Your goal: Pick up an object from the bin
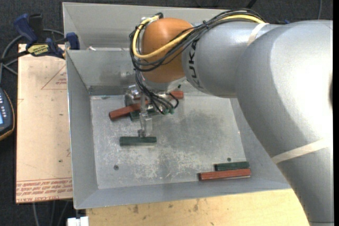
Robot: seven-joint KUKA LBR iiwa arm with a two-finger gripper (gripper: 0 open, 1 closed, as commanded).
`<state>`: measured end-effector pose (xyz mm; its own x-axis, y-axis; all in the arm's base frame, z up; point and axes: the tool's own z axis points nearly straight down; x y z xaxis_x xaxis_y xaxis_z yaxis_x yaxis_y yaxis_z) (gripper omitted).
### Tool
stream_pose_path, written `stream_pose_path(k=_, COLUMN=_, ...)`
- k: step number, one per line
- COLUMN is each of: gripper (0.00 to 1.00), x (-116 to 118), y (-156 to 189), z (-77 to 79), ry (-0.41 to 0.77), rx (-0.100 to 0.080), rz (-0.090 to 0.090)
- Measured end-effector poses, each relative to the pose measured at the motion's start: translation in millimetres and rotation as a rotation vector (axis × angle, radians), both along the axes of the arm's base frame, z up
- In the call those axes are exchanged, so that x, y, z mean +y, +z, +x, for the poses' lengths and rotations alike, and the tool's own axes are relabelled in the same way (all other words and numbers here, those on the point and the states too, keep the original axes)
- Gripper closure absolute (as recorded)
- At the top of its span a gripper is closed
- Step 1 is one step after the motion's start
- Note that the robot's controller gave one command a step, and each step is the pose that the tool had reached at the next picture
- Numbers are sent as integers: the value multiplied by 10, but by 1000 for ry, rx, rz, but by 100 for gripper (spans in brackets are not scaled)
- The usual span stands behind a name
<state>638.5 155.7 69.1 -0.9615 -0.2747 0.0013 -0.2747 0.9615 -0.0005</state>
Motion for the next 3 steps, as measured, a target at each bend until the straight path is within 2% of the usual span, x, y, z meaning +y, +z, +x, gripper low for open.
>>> stream_pose_path(k=1, gripper=100, x=51, y=26, z=7, ry=5, rx=-5, rz=3)
stream_pose_path(k=2, gripper=100, x=-67, y=1214, z=-100, ry=96, rx=-12, rz=4)
stream_pose_path(k=3, gripper=100, x=-75, y=2146, z=-60, ry=162, rx=-14, rz=4)
